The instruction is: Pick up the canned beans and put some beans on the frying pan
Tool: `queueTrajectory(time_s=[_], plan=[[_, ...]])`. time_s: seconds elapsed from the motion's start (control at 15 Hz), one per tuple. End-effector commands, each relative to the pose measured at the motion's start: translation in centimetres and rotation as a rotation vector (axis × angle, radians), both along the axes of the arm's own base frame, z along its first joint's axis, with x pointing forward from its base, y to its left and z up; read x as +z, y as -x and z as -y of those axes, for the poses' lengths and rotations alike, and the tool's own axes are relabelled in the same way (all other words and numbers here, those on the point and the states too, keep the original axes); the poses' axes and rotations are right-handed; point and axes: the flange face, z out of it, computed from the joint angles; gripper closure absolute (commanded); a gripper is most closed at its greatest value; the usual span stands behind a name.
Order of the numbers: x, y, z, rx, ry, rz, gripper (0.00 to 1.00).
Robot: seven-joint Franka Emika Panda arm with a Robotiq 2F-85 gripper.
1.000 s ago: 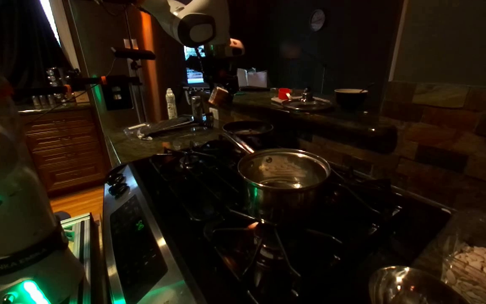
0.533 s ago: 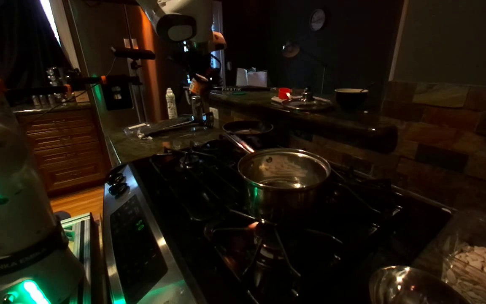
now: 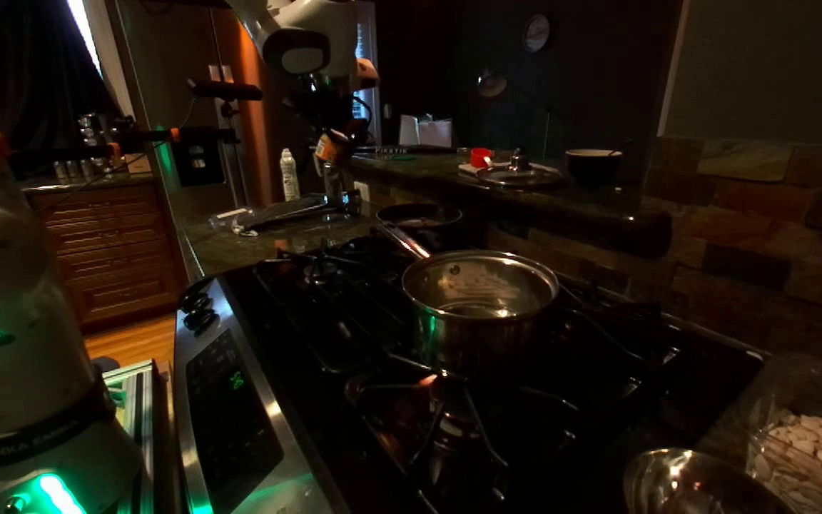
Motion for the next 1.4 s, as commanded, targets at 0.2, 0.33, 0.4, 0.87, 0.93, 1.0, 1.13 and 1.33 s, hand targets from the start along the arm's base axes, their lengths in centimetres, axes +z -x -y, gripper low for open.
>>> queueTrajectory(time_s=[0.2,0.33,0.4,0.87,0.93,1.0,1.13,1.33], plan=[[-5.0,2.5,-7.1,0.174,0.018,0.022,0.31],[-6.4,2.4,-8.4,0.171,0.023,0.08,0.31],[-7.0,2.3,-9.1,0.152,0.019,0.11,0.31],[-11.8,1.4,-11.9,0.098,0.076,0.326,0.31],[-12.6,1.4,-12.2,0.09,0.084,0.347,0.31],[-13.5,1.4,-12.5,0.085,0.095,0.361,0.31],[-15.2,1.5,-12.8,0.07,0.111,0.373,0.31],[-17.6,1.6,-13.3,0.065,0.142,0.396,0.31]])
